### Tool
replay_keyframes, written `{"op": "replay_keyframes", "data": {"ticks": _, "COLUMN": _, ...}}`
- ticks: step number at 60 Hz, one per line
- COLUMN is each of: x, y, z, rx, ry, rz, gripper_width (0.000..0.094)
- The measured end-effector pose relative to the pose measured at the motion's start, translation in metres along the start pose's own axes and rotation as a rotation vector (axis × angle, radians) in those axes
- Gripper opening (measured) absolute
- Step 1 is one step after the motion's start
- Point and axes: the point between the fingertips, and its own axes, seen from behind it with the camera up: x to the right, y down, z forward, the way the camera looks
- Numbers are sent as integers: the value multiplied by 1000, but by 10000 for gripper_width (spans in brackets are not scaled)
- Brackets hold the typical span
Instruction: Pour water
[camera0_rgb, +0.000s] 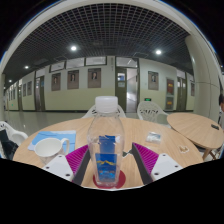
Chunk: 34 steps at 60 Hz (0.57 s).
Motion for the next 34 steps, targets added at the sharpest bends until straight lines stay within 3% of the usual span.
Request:
{"op": "replay_keyframes", "data": {"ticks": 9, "x": -5, "y": -9, "z": -45, "rx": 19, "ry": -12, "rz": 7, "gripper_width": 847}}
{"op": "replay_keyframes", "data": {"ticks": 24, "x": -14, "y": 5, "z": -188, "rx": 43, "ry": -82, "rz": 89, "gripper_width": 846}}
{"op": "replay_keyframes", "data": {"ticks": 34, "x": -39, "y": 35, "z": -241, "rx": 13, "ry": -199, "rz": 204, "gripper_width": 843}}
